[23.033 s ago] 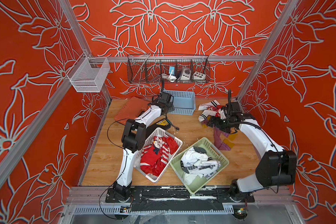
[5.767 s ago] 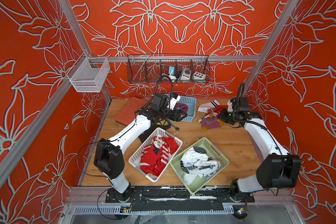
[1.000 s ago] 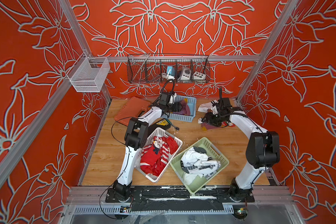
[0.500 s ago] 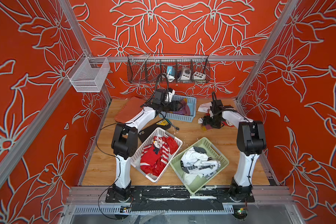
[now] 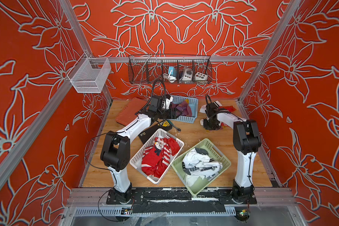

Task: Sort the socks into the basket by color
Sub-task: Pick up the sock from the center of the board.

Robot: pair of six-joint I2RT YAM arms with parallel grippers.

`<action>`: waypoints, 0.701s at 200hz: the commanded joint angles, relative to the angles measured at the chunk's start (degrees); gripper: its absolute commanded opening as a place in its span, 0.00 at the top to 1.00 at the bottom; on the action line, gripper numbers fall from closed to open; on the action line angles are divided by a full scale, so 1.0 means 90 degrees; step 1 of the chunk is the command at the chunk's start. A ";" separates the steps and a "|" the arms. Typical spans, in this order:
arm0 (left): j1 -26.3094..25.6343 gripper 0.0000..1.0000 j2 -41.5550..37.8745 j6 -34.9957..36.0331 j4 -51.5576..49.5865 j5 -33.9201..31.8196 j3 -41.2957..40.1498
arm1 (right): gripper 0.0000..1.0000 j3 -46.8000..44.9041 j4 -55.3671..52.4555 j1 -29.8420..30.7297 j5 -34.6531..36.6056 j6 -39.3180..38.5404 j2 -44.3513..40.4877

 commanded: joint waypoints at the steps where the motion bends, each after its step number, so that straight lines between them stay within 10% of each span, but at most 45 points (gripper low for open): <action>1: 0.0027 0.26 -0.0395 0.0049 0.0075 0.0096 0.0001 | 1.00 -0.0322 -0.0376 0.0006 0.0103 -0.0018 -0.0502; 140: -0.1197 0.16 -0.0647 0.0536 0.1161 0.0286 -0.0061 | 1.00 0.1796 -0.1235 -0.0203 -0.2603 0.0219 -0.2554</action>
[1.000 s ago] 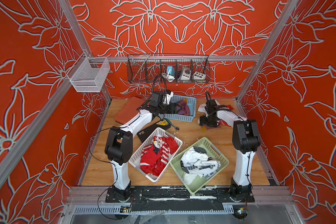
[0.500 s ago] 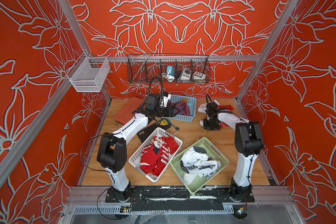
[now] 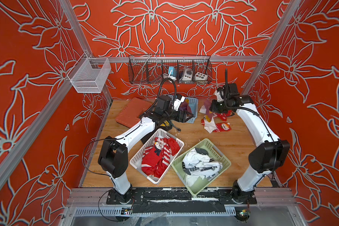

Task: Sort the socks into the basket by color
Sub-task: Pick up the sock from the center of the board, then place the sock in the bin.

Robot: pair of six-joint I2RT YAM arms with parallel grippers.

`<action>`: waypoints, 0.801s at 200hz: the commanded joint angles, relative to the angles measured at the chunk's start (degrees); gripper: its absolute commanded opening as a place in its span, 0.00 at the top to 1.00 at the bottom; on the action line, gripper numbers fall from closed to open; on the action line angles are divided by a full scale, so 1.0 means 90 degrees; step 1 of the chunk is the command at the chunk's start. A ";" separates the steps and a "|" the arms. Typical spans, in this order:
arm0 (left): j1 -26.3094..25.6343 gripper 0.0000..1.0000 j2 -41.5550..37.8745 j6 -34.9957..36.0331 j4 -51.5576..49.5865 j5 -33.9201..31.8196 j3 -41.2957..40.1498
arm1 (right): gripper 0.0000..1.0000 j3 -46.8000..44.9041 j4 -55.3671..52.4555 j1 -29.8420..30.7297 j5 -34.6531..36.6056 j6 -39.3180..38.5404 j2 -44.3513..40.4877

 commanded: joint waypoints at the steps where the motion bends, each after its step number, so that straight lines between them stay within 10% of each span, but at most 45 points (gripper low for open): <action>1: -0.0185 0.16 -0.0208 0.0121 0.0636 -0.0019 -0.0095 | 1.00 0.0132 -0.0069 -0.0012 -0.0809 0.0219 -0.0183; 119: -0.0818 0.02 0.1097 0.0913 0.1162 -0.1282 0.0967 | 1.00 -0.0776 0.1899 0.0224 -0.3306 0.1800 -0.0642; 160: -0.0837 0.23 0.1455 0.1130 0.1145 -0.2092 0.1211 | 1.00 -0.0840 0.2257 0.0358 -0.3610 0.2114 -0.0639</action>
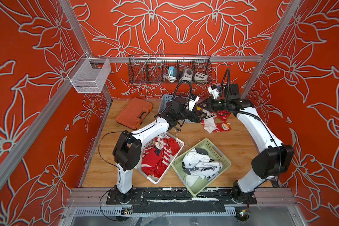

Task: Sort the socks into the basket by color
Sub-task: Place the sock in the bin.

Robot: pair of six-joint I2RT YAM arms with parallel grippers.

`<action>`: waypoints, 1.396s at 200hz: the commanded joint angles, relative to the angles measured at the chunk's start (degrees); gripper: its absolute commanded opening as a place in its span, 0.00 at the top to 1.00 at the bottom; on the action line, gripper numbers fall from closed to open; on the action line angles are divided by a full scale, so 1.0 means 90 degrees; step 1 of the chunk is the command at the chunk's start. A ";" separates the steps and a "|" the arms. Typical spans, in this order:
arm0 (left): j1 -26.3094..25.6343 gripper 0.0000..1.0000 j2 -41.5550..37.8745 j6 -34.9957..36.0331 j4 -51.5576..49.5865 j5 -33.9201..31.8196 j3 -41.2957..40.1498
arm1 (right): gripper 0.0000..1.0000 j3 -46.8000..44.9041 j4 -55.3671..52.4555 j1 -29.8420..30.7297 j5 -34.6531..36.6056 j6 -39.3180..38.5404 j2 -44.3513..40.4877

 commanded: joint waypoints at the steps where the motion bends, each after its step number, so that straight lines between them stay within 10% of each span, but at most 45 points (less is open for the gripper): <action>1: -0.0017 0.24 0.0160 0.0254 0.0126 -0.0610 0.0237 | 1.00 -0.0047 0.0433 0.0110 -0.0380 0.0291 -0.0180; 45: 0.0160 1.00 0.0393 0.0042 0.0161 -0.1114 0.0536 | 1.00 -0.0148 0.0288 0.0124 -0.0254 0.0108 -0.0260; 60: 0.0249 1.00 0.0398 -0.0031 0.0180 -0.1133 0.0541 | 0.99 -0.0126 0.0119 0.0089 -0.0108 0.0001 -0.0252; 89: 0.0489 1.00 0.0499 -0.0240 -0.0079 -0.1089 0.0709 | 0.40 0.0001 -0.0108 -0.0127 0.0069 -0.0096 -0.0187; 116: 0.0795 1.00 0.0781 -0.0395 -0.0582 -0.0984 0.1098 | 0.14 0.0228 -0.0582 -0.0380 0.0556 -0.0407 -0.0286; 209: 0.1531 1.00 0.2892 -0.0240 -0.1749 -0.0554 0.3223 | 0.08 -0.0528 -0.0958 -0.0782 0.1870 -0.1167 -0.0157; 237: 0.1676 0.39 0.3113 -0.0355 -0.1999 -0.0341 0.3529 | 0.12 -0.0582 -0.1142 -0.0783 0.2251 -0.1334 0.0369; 279: 0.1696 0.21 0.2954 -0.0422 -0.2298 0.0755 0.3505 | 0.23 -0.0385 -0.1362 -0.0763 0.3263 -0.1697 0.1335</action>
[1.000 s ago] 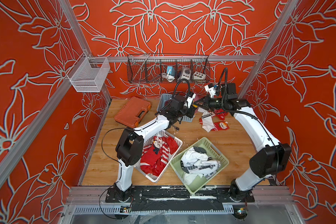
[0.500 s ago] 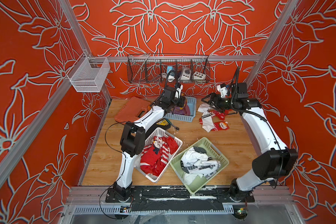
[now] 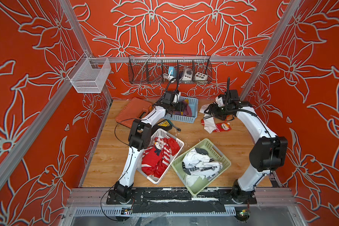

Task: Sort the socks into the basket by color
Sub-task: Place the sock in the bin, then pick up the sock from the center of the board.

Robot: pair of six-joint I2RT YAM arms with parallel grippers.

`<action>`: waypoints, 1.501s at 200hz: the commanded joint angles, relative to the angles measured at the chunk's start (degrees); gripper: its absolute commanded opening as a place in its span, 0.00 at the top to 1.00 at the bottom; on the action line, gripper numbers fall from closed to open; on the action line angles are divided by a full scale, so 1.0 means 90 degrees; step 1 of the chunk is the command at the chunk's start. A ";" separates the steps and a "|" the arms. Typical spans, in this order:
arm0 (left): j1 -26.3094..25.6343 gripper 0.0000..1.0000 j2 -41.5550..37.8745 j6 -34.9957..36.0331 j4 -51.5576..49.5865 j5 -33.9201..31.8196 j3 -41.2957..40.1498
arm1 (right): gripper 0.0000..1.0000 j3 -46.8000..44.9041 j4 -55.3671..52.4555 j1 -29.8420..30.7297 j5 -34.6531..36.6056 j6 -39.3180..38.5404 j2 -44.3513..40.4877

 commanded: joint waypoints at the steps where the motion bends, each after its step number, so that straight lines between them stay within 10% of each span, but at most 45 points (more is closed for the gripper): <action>1: 0.0030 0.21 -0.0213 -0.0058 -0.0291 0.0870 0.0106 | 0.23 0.0072 -0.0326 -0.0017 0.0880 -0.0348 0.0463; 114: -0.0043 0.21 -0.2733 -0.0123 -0.0414 0.1628 -0.2494 | 0.21 0.1144 0.0130 0.0003 0.2354 -0.1024 0.2488; 141: -0.0034 0.21 -0.3294 -0.0066 -0.0477 0.1468 -0.3047 | 0.47 0.1056 0.0234 -0.0007 0.2036 -0.1000 0.2610; 170: -0.0033 0.21 -0.3829 -0.0032 -0.0562 0.1280 -0.3479 | 1.00 0.0883 0.0405 -0.0007 0.1688 -0.0980 0.2357; 300: -0.0004 0.21 -0.4750 -0.0225 -0.0382 0.1068 -0.4340 | 1.00 -0.0224 -0.0134 0.0287 0.1267 -0.0969 -0.0618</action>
